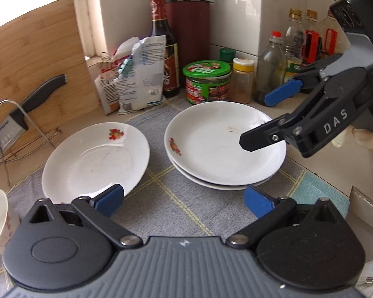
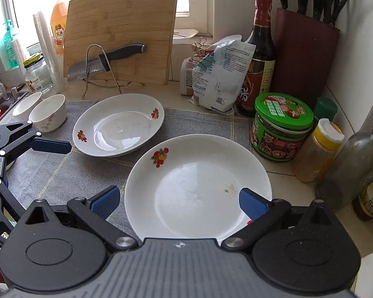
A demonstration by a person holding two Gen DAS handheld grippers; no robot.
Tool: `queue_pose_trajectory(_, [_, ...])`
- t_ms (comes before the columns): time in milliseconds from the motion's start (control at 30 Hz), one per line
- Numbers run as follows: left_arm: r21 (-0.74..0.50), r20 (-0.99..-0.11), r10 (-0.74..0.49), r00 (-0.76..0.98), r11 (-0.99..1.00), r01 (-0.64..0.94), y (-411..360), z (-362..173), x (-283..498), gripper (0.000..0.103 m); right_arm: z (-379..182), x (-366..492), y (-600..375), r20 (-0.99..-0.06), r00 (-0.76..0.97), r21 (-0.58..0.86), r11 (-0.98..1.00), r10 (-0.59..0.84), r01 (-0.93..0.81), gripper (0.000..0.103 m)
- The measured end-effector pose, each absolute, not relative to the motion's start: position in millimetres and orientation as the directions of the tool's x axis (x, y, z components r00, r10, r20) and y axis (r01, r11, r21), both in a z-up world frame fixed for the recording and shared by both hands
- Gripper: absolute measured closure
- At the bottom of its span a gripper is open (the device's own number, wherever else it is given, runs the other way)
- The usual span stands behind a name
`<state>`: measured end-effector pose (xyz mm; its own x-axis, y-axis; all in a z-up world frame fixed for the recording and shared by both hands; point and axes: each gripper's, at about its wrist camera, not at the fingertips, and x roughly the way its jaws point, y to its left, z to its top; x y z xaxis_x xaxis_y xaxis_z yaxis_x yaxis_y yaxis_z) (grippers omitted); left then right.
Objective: Organize plates and bowls
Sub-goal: 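Move the right tool to the flower-print plate on the towel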
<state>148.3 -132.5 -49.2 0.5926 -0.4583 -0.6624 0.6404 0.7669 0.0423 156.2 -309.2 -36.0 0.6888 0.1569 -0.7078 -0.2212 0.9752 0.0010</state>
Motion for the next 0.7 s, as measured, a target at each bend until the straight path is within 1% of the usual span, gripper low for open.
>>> queue_pose_trajectory(167, [0.03,-0.644,-0.398,0.654,0.841,0.54,-97.5,-43.4,132.5,0.001,-30.8,147.4,-278.5,-0.671,0.719,-0.003,0.969,0.181,-0.247,0.0])
queue_pose_trajectory(300, [0.041,-0.629,-0.341,0.698,0.883,0.468,-65.9,-40.7,118.7,0.001,-32.5,138.1,-247.1,-0.649,0.743,-0.042,0.968,0.161,-0.247,0.0])
queue_pose_trajectory(400, [0.026,-0.626,-0.312,0.715,0.908,0.419,-44.5,-41.7,112.5,0.001,-37.1,128.6,-226.2,-0.639,0.755,-0.051,0.971,0.147,-0.232,0.0])
queue_pose_trajectory(567, [0.017,-0.639,-0.292,0.712,0.919,0.393,-17.6,-52.6,106.6,0.001,-46.8,117.0,-200.3,-0.647,0.75,-0.03,0.978,0.139,-0.207,0.0])
queue_pose_trajectory(700, [0.012,-0.664,-0.282,0.692,0.922,0.387,-6.4,-64.6,104.4,0.001,-58.3,113.3,-183.3,-0.683,0.719,-0.043,0.976,0.128,-0.214,0.0])
